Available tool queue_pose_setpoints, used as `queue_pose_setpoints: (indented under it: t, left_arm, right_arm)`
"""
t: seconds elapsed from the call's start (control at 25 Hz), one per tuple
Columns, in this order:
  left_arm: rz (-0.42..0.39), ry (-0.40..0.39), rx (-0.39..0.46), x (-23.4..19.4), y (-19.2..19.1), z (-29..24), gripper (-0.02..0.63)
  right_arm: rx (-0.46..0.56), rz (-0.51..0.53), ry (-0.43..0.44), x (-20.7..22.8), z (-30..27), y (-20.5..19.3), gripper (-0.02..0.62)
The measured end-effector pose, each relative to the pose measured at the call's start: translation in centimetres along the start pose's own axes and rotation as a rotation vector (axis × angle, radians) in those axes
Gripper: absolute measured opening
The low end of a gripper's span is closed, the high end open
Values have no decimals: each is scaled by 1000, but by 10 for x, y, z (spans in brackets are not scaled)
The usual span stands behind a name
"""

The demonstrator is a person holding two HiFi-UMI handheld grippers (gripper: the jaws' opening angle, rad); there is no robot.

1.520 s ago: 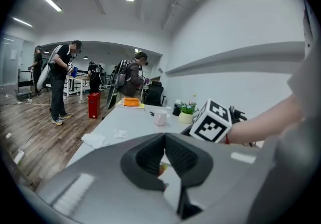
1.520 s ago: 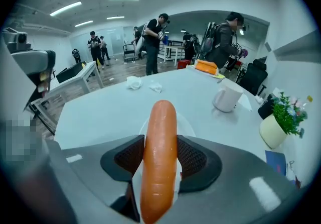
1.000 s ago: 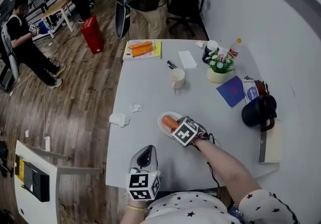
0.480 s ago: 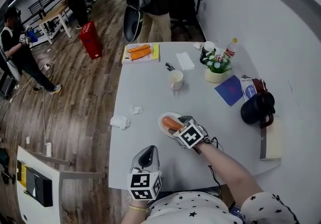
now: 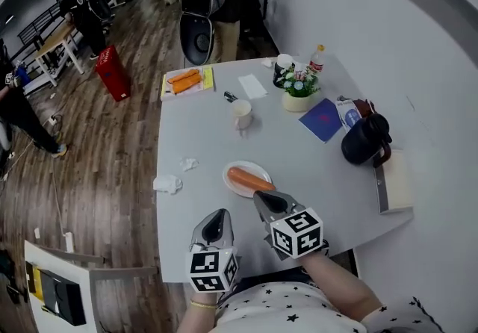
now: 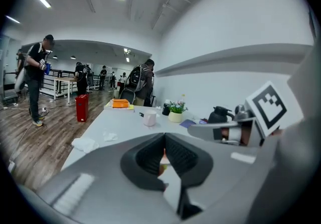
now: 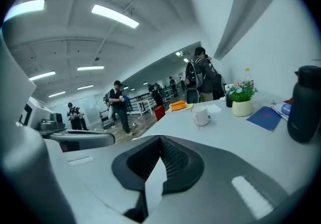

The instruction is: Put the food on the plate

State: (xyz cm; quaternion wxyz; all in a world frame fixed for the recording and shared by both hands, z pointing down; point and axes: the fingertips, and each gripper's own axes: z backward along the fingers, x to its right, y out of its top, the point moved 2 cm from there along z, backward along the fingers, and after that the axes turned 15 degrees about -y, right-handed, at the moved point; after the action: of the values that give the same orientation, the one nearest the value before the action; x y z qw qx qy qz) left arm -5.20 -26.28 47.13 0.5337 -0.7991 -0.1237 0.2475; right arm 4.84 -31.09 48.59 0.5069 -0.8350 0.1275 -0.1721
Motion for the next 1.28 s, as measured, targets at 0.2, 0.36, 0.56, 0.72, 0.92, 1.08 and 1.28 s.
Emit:
queue_pose_setpoints:
  t: [0.2,0.36,0.56,0.72,0.92,1.08,1.28]
  left_arm:
    - [-27,-36,-7,13,-6,6,8]
    - [-22,-44,-12,18,-14,16,8]
    - [-12,-52,-12,27,-19,30,8]
    - [-17,-56,-13,35,-21,39,8]
    - [-22,-57,-9,40,-22,50,8]
    - [-22,-59,-9,43,-24,57,8]
    - [-27,-67,-13,46,-27,60,8]
  right_arm:
    - [44,-60,-58,-7,39,-10,-2]
    - [54,-58,-83,-13,59,-18,-2]
    - [58,-60,-100,-21,76,-24,-2]
    - [64,-52,-107,-26,86,-27,-3]
    - [77,-46,-110,-32,95,-28,-3]
    - [79,-42,-113,-36,100,-32,-3]
    - [77,-45,-123,-37,104,-36,-3]
